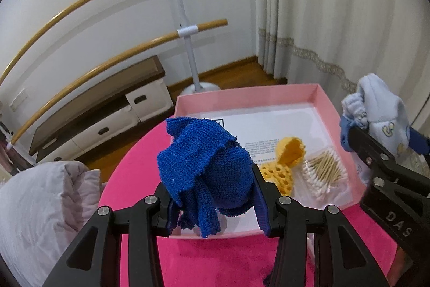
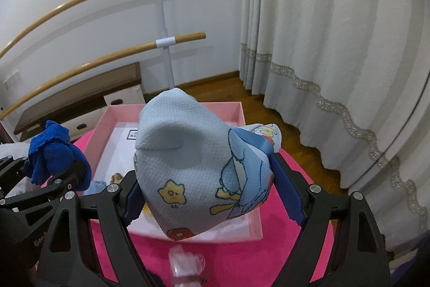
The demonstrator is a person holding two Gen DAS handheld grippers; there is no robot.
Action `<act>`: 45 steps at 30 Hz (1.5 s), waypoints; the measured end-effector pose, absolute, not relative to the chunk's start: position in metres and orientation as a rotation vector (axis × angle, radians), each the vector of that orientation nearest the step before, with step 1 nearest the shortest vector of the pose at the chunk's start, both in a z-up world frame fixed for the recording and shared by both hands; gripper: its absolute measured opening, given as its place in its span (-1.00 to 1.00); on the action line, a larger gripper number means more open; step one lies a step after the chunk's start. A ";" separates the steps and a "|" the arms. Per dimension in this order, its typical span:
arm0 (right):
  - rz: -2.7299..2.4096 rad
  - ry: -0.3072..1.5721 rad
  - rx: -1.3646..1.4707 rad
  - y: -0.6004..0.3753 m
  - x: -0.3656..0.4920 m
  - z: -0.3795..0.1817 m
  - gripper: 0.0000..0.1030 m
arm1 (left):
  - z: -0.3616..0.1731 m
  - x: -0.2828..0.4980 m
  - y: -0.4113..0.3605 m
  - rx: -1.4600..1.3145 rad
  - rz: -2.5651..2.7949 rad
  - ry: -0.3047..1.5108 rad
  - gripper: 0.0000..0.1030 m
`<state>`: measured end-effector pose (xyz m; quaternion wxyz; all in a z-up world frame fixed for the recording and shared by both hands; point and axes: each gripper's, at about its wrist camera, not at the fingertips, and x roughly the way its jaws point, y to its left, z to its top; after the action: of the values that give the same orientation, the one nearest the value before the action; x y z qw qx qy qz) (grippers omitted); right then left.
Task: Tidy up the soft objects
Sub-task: 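Carry the printed cloth and dark blue sock over the pink box with both tools, then open both tools to drop the cloth and sock into the box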
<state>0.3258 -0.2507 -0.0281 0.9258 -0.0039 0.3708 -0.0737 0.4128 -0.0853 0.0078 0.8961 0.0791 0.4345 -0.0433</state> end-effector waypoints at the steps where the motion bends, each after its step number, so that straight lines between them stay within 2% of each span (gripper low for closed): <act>1: -0.156 0.767 -0.018 -0.249 0.331 -0.031 0.57 | 0.005 0.422 -0.089 0.179 -0.084 0.907 -0.15; 13: -0.124 0.848 -0.003 -0.250 0.366 -0.063 0.58 | -0.028 0.510 -0.106 0.206 -0.071 0.992 -0.14; 16: -0.120 0.859 -0.002 -0.253 0.369 -0.066 0.73 | -0.043 0.518 -0.105 0.203 -0.063 1.014 -0.13; 19: -0.125 0.863 -0.008 -0.253 0.370 -0.065 0.80 | -0.055 0.531 -0.102 0.212 -0.028 1.040 -0.10; 20: -0.124 0.865 -0.010 -0.253 0.371 -0.065 0.84 | -0.057 0.535 -0.102 0.215 -0.028 1.043 0.01; 23: -0.131 0.867 -0.003 -0.255 0.370 -0.065 0.95 | -0.061 0.536 -0.103 0.199 -0.034 1.038 0.62; 24: -0.131 0.868 0.002 -0.256 0.369 -0.064 0.95 | -0.060 0.535 -0.102 0.183 -0.043 1.024 0.69; 29: -0.129 0.881 0.036 -0.264 0.367 -0.064 0.98 | -0.061 0.525 -0.089 0.154 -0.054 1.015 0.82; 45: -0.136 0.833 0.092 -0.272 0.349 -0.041 0.99 | -0.045 0.493 -0.073 0.139 -0.051 1.004 0.82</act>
<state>0.3487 -0.2719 -0.0407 0.9113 0.0446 0.4040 -0.0659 0.4925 -0.0731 -0.0455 0.8740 0.0665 0.4806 -0.0245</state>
